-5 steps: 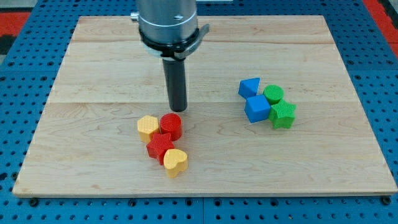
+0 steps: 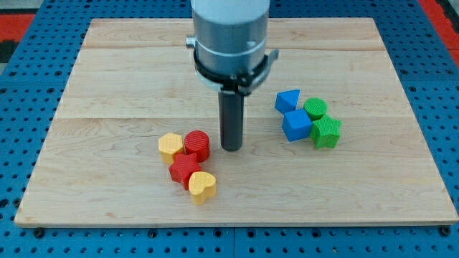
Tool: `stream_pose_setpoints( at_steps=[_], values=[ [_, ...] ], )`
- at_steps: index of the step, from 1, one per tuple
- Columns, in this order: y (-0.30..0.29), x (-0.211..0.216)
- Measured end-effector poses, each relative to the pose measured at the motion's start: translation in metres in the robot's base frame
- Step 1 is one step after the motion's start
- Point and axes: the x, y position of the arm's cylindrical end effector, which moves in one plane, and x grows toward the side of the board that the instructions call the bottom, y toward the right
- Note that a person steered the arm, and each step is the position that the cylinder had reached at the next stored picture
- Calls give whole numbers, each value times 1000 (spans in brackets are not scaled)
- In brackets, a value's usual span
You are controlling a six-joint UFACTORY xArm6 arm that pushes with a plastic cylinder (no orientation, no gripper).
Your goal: Point your arm towards the group of blocks
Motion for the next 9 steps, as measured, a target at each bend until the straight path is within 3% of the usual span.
stream_pose_setpoints(
  at_steps=[2, 4, 5, 8, 9],
  values=[
    [35, 12],
    [166, 23],
    [194, 23],
    [212, 18],
    [227, -3]
  ],
)
